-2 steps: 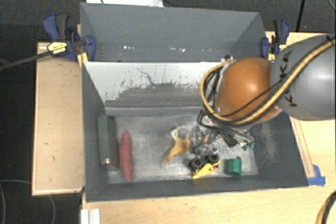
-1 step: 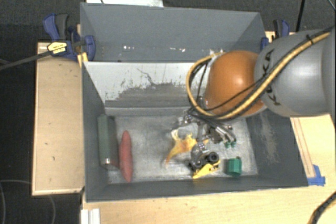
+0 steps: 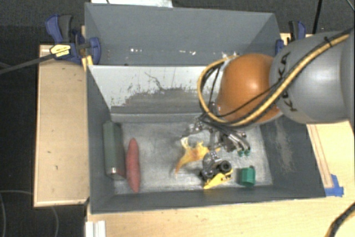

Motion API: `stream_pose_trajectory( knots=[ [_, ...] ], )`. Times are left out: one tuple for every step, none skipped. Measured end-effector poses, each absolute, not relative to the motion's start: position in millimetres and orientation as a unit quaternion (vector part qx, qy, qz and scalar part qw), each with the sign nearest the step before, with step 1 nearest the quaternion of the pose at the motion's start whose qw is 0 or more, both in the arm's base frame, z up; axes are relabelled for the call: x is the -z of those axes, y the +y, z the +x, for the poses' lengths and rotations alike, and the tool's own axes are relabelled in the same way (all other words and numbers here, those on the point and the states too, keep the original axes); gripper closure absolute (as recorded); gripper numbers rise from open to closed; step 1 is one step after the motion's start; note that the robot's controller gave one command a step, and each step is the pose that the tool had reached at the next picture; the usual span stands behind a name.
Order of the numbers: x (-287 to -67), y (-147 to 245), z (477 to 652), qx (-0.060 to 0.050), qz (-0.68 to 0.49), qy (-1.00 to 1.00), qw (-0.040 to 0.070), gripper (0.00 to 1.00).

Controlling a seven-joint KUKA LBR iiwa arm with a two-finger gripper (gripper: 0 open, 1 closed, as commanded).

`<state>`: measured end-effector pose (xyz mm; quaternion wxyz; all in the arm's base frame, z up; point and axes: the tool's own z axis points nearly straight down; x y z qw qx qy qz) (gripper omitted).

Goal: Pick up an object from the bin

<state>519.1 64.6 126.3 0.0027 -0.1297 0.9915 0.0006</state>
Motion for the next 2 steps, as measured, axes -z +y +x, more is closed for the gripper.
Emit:
stream_pose_trajectory(
  knots=[
    [-72.7,73.8,536.6,-0.001,-0.102,0.995,0.004,1.0],
    [-72.8,73.8,536.5,-0.001,-0.102,0.995,0.004,1.0]
  ],
)
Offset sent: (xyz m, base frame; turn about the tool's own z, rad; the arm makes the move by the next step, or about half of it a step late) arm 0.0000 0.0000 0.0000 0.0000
